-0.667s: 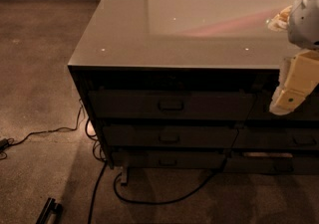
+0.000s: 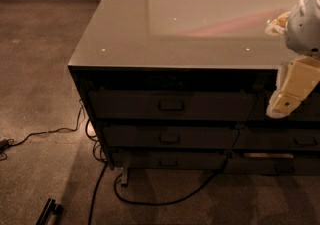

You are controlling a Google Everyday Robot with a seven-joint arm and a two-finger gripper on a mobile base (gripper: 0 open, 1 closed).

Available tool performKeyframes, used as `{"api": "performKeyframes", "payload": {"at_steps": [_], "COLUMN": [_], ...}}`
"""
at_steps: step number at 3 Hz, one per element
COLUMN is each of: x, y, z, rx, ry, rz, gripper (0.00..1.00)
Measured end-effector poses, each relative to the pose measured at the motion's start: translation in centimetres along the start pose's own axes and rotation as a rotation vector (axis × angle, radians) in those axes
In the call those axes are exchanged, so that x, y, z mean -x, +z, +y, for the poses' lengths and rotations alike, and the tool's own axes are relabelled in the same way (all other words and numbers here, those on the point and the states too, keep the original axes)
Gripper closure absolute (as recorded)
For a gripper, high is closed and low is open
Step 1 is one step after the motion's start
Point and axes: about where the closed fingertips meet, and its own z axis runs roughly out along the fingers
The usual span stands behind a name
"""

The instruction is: Open top drawer

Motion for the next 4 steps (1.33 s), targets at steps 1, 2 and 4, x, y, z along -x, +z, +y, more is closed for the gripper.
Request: {"api": "performKeyframes", "payload": {"at_steps": [1, 2, 4], "x": [1.1, 2.6, 4.2], "y": [3.5, 8.0, 18.2], "z": [0.9, 2.2, 1.7], "rx": [0.045, 0.099, 0.171], "ry": [-0.039, -0.086, -0.141], "rz": [-0.041, -0.055, 0.023], "gripper": [0.00, 0.00, 0.00]}}
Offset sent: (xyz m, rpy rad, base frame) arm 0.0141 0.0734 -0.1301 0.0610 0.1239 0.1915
